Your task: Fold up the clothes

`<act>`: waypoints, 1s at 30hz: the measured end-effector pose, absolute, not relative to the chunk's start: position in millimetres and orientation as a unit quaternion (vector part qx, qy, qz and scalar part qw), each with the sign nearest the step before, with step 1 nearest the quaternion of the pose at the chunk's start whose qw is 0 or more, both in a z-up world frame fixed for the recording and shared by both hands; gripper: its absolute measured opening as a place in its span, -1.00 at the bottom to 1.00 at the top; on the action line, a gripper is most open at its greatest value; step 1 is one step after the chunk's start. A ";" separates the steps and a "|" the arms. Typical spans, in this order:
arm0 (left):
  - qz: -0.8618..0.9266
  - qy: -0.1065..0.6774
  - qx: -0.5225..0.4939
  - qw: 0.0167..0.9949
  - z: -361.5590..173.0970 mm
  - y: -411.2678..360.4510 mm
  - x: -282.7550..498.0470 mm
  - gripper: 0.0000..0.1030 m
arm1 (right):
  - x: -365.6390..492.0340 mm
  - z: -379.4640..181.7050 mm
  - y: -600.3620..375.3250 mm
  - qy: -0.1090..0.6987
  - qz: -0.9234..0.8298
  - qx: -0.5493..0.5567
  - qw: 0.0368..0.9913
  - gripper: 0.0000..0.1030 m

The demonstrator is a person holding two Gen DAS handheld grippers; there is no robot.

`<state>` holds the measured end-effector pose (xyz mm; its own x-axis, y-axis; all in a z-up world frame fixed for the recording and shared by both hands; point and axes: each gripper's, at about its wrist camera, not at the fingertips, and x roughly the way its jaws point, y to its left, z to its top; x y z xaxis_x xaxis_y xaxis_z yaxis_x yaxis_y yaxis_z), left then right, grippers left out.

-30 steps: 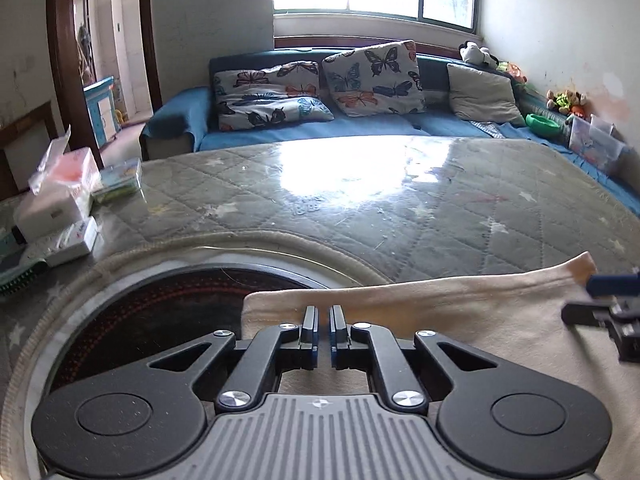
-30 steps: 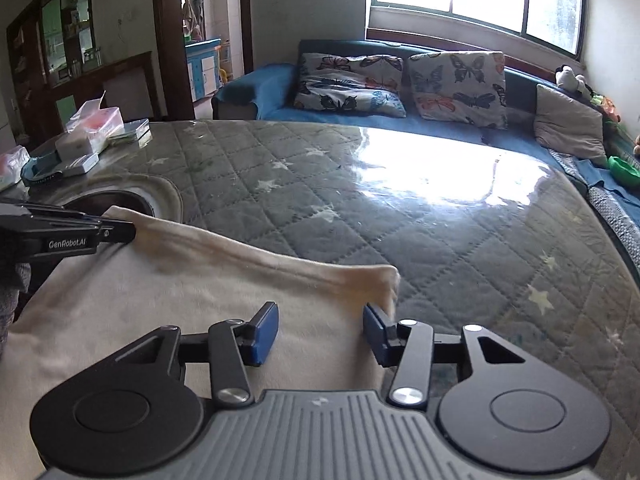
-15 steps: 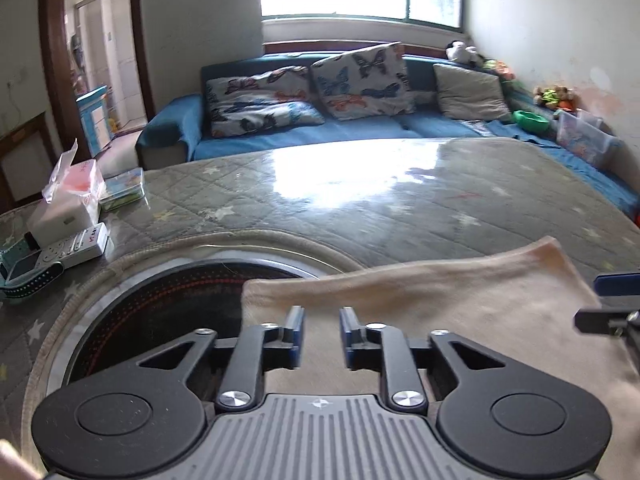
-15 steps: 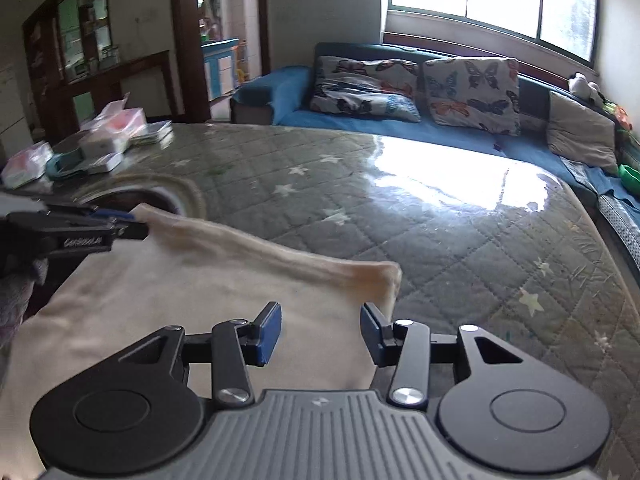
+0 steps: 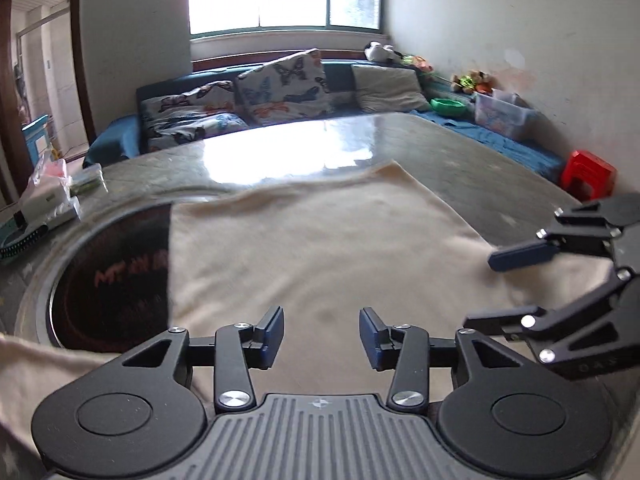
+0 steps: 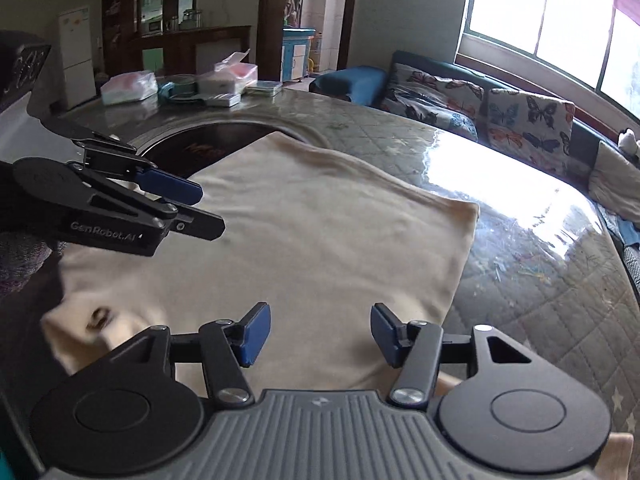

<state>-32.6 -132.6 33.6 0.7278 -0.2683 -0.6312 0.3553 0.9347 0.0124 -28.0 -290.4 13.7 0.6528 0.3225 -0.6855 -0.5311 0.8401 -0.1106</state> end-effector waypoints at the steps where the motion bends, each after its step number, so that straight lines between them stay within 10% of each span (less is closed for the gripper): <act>1: -0.171 0.327 0.075 0.927 30.2 -135.4 -38.1 -0.12 | -35.0 11.8 -290.4 0.341 0.237 -0.161 0.895 0.14; 30: -0.236 0.285 0.145 0.917 26.2 -203.8 -79.2 0.01 | -96.4 17.5 -409.7 0.326 0.048 -0.066 0.942 0.17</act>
